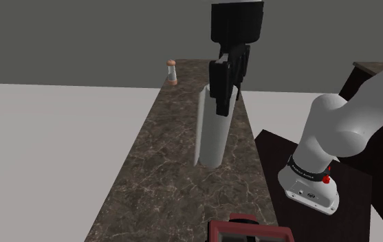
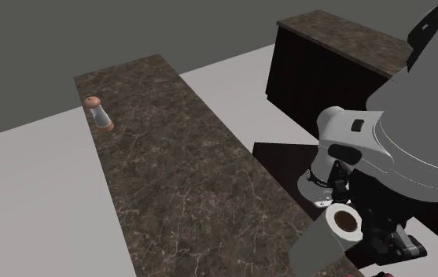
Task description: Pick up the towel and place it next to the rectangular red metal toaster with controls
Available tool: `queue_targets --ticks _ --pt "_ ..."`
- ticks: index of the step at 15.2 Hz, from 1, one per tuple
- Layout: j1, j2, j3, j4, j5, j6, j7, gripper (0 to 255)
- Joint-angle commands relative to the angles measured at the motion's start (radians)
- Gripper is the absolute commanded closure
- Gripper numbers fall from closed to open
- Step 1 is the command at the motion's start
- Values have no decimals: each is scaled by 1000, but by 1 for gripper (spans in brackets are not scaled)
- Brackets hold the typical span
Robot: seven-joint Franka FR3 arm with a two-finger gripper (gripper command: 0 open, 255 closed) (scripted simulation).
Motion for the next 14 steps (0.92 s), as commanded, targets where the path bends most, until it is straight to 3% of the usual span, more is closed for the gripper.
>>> queue_targets --ticks 1,14 --pt "2 -7 3 -31 4 25 -5 255" --pt "18 -51 28 -235 33 186 -33 255"
